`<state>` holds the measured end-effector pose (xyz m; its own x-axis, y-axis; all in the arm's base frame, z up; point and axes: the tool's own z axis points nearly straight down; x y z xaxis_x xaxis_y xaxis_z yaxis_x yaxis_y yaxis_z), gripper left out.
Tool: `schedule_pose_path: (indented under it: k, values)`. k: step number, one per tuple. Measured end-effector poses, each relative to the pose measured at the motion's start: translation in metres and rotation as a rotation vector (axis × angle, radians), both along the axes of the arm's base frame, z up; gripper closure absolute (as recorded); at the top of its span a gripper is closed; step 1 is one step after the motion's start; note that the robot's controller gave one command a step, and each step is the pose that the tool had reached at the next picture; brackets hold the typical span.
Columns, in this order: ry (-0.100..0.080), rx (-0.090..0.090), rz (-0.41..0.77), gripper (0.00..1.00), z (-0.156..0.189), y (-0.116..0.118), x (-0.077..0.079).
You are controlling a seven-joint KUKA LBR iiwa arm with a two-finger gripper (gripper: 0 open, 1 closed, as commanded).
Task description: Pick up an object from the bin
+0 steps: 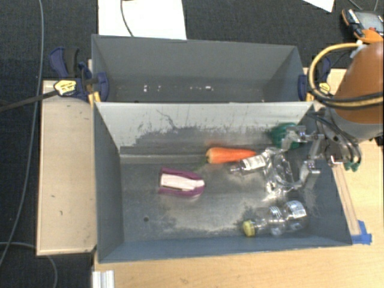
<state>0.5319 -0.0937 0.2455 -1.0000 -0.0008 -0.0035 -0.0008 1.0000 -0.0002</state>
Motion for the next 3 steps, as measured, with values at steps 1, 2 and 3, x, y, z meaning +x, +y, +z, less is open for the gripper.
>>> schedule_pose_path:
  k: [1, 2, 3]
  values:
    - [-0.006, 0.0, -0.062, 0.0, -0.162, 0.005, 0.059]
    - [-0.019, -0.004, 0.071, 0.0, -0.083, 0.01, 0.062]
    - [-0.005, 0.0, -0.05, 0.0, -0.178, 0.006, 0.058]
